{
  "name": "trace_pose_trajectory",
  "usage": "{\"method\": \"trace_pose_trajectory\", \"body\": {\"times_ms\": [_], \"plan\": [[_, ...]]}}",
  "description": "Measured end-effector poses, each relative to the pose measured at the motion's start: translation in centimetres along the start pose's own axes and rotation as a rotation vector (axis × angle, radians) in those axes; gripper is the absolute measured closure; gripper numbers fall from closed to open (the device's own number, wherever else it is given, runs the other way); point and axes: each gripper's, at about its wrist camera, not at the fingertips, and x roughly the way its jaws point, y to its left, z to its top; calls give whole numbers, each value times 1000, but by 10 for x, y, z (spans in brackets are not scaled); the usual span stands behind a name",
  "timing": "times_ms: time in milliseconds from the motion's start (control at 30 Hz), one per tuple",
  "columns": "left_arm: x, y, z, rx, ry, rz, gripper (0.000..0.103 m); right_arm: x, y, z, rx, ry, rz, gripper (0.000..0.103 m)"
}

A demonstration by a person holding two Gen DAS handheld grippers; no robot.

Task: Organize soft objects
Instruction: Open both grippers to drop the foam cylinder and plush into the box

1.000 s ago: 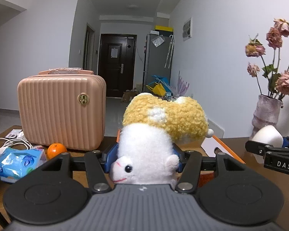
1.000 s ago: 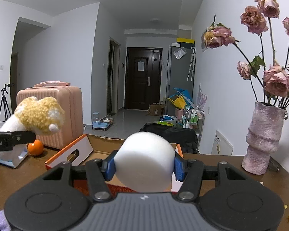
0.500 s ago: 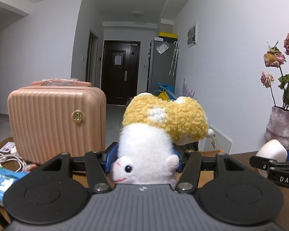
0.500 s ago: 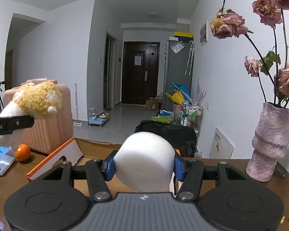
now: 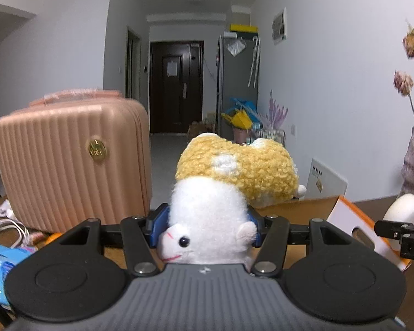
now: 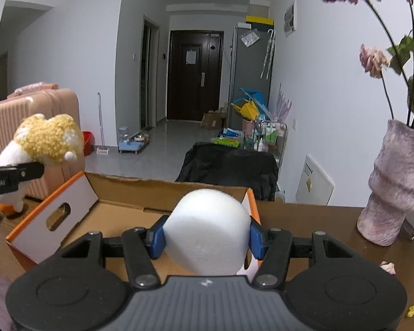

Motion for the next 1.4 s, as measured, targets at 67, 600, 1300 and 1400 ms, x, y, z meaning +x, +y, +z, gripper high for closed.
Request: {"method": "trace_pose_trajectory", "body": {"times_ms": [67, 600, 1300, 1400], "plan": [[9, 1, -5, 2, 27, -1, 46, 5, 2, -3, -3, 5, 10, 46], [21, 12, -12, -38, 89, -31, 10, 22, 0, -12, 35, 17, -13, 6], [-35, 19, 6, -57, 13, 3, 0, -24, 7, -2, 43, -42, -27, 0], [-49, 19, 4, -43, -3, -2, 0, -39, 10, -4, 28, -64, -22, 0]]}}
